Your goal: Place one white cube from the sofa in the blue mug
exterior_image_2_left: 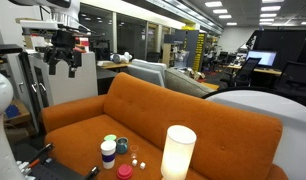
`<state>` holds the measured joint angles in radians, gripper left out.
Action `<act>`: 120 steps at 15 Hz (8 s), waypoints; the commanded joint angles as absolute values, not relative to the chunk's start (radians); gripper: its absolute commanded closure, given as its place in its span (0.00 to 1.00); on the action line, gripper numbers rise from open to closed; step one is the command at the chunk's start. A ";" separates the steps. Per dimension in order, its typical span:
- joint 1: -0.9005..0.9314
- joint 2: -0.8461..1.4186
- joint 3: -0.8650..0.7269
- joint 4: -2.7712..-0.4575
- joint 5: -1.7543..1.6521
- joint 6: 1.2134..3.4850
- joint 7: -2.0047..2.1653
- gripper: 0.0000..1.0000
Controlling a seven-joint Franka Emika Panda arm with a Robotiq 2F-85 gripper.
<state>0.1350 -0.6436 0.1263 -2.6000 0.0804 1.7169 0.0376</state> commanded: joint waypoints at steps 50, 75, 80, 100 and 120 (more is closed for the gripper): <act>0.031 0.273 -0.003 -2.474 0.200 2.621 0.769 0.00; -0.063 0.806 -0.063 -2.097 0.466 2.802 0.916 0.00; -0.162 0.936 -0.018 -1.967 0.571 2.787 0.910 0.00; -0.164 1.157 -0.013 -1.736 0.658 2.781 1.052 0.00; -0.154 1.476 -0.115 -1.343 0.501 2.647 1.507 0.21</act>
<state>-0.1477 1.4757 -0.1198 -1.3650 0.5384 2.6766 1.4764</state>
